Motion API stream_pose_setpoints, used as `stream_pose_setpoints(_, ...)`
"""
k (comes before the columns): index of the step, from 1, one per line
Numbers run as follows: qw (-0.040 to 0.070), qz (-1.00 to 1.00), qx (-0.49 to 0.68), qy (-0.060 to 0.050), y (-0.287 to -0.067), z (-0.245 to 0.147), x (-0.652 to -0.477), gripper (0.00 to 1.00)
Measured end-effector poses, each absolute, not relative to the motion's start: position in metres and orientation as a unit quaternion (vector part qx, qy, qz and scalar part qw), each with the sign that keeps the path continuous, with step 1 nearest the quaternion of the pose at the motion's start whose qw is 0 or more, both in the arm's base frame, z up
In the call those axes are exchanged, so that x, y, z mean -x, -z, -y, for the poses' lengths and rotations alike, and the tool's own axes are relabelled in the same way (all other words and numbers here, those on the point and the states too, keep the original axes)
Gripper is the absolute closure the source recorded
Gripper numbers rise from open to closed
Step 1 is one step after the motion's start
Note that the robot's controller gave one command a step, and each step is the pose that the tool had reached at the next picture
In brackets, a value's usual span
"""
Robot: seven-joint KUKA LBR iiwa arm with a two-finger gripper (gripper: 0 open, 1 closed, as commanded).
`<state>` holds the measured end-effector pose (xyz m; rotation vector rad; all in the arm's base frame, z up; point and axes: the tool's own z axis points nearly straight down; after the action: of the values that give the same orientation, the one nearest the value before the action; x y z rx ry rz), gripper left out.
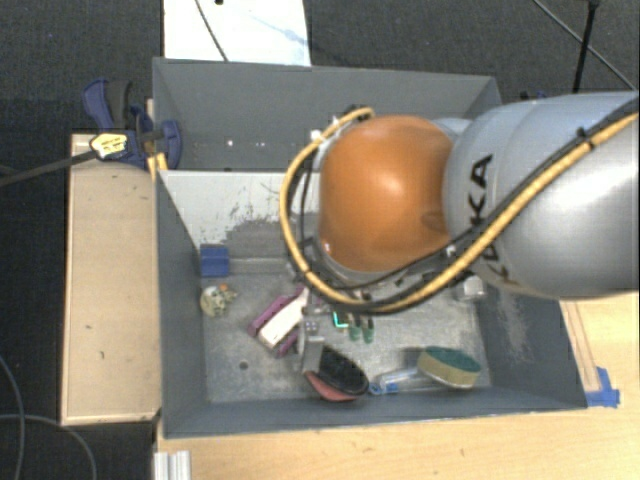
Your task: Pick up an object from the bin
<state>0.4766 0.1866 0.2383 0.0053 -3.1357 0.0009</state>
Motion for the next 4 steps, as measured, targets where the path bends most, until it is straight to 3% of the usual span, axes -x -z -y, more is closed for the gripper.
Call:
stream_pose_setpoints(1,0.002,0.999,-0.032,-0.002,-0.170,-0.116,-0.492,0.00)
stream_pose_setpoints(2,-0.006,0.998,-0.063,0.001,-0.262,-0.117,-0.502,0.00)
stream_pose_setpoints(3,-0.001,0.983,-0.183,0.001,-0.079,-0.165,-0.519,0.00)
stream_pose_setpoints(4,-0.005,0.984,-0.179,0.001,-0.085,-0.165,-0.522,1.00)
